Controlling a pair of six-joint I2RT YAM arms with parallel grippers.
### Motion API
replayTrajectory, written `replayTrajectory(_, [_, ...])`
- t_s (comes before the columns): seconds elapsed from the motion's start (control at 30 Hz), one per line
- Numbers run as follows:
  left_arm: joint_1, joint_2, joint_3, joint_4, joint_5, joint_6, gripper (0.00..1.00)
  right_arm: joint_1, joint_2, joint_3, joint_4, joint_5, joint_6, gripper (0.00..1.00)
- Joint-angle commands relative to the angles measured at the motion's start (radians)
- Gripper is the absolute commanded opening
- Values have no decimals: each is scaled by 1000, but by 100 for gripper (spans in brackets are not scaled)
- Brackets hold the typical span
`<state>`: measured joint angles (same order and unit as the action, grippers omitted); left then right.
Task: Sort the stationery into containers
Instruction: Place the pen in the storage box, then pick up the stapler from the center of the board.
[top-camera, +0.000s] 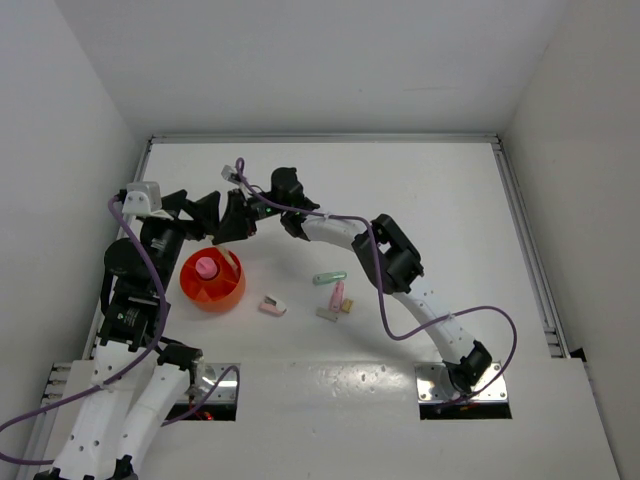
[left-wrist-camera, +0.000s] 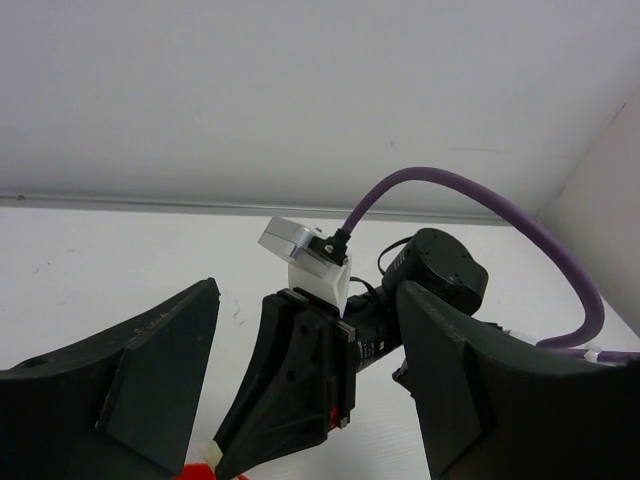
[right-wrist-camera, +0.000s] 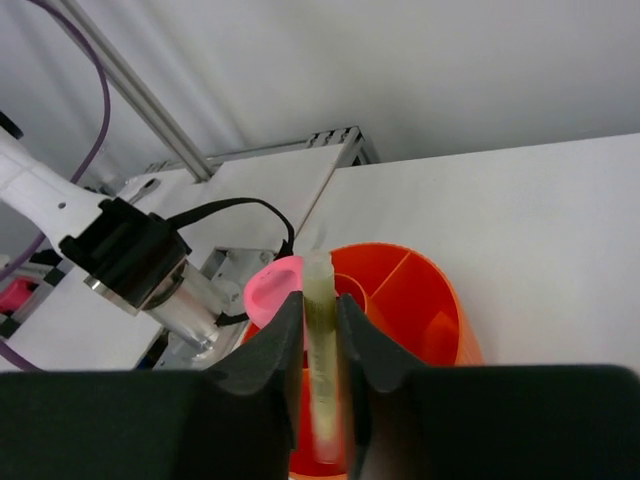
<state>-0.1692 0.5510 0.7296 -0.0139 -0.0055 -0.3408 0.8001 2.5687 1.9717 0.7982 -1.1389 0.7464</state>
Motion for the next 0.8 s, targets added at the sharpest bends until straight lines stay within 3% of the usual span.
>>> replayTrajectory(0.0, [7,-11,1,22,-4,13,77,-1,-4,-10,124,-51,-4,21])
replayTrajectory(0.5, [7,-11,1,22,-4,13,77,-22,-71,-57,133,-70,28,28])
replayTrajectory(0.63, [7,-11,1,31,7,13,54,-114,-154,-100,67,-47,38,23])
replayTrajectory(0.67, [7,-11,1,31,7,13,40,-133,-172,-109,44,-33,38,21])
replayTrajectory(0.77, [7,1,1,42,62,3,22,-202,-238,-152,-48,-33,13,20])
